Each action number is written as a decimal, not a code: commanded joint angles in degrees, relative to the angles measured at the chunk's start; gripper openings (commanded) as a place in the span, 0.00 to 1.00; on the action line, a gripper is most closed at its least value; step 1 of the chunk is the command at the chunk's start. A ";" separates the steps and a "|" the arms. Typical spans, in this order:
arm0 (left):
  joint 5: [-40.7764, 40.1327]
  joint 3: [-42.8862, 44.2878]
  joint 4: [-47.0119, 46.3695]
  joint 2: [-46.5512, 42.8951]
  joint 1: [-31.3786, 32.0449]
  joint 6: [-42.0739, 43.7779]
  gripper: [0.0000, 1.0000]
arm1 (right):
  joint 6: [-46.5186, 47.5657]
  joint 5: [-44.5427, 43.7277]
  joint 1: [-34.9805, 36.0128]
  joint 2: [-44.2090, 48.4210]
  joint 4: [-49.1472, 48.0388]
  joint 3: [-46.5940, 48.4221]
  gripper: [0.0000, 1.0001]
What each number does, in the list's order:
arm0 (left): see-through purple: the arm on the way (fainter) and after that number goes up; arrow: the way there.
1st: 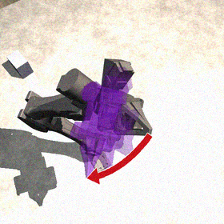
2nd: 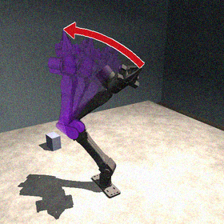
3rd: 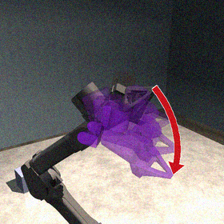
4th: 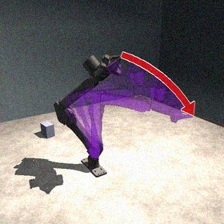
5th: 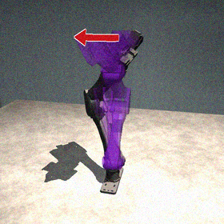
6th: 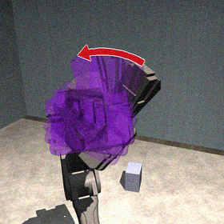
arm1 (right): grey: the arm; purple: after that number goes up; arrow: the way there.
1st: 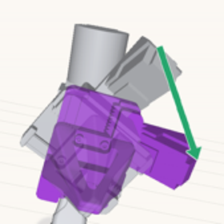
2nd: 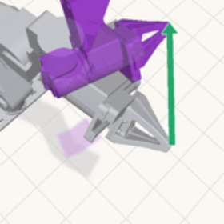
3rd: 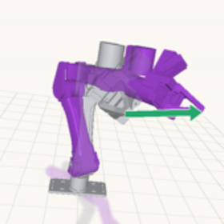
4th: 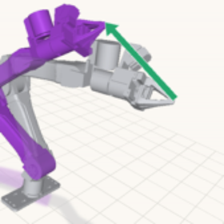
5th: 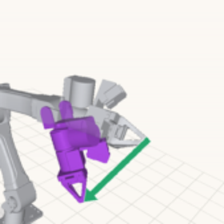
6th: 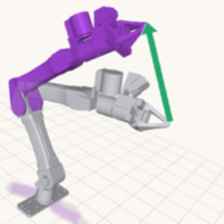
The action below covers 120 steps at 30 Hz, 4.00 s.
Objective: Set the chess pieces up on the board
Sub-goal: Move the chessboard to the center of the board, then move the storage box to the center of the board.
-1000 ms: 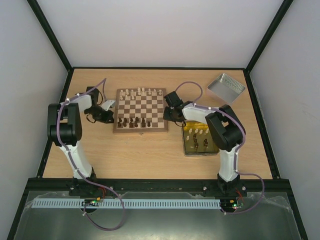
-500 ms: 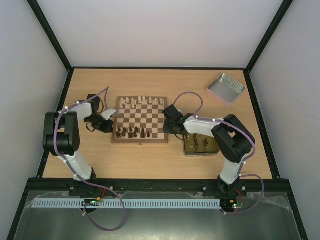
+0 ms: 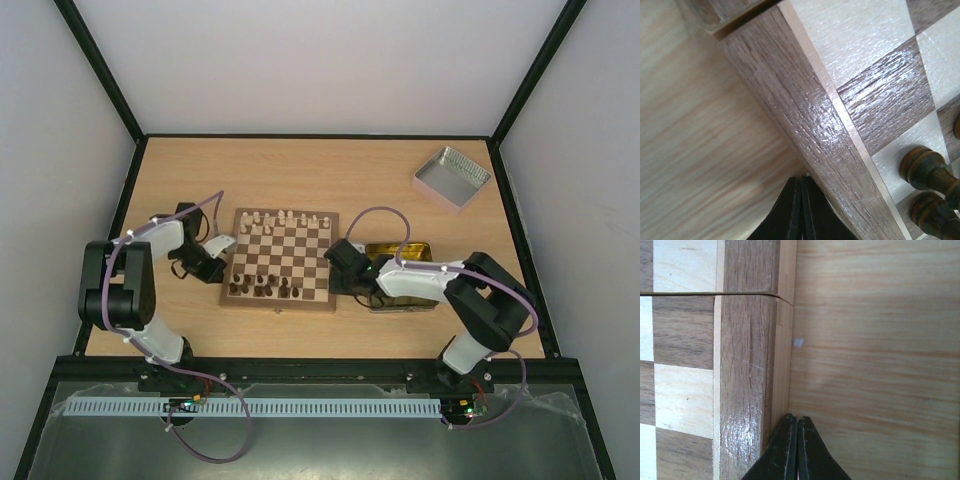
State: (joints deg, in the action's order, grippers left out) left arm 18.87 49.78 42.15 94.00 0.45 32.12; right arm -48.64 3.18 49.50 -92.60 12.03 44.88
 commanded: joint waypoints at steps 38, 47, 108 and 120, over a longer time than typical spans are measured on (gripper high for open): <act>-4.09 1.85 4.45 0.04 -5.61 6.59 0.02 | -1.75 -4.99 5.03 9.04 7.34 0.62 0.06; -1.83 9.08 2.11 6.31 -7.31 2.63 0.02 | -0.07 -2.82 -0.54 6.89 6.68 1.58 0.02; -2.31 9.26 2.76 -3.12 -1.06 -4.02 0.52 | 7.69 -6.67 -7.90 15.03 20.37 11.85 0.39; -2.54 8.13 -1.06 -15.47 -2.65 -8.99 0.99 | 7.45 -6.79 -8.95 16.93 19.19 4.31 0.43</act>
State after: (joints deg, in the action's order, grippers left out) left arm 15.42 58.85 42.92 81.28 -1.91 26.28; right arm -41.34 -2.00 41.30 -76.51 30.37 50.83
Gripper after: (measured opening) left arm 0.989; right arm 0.421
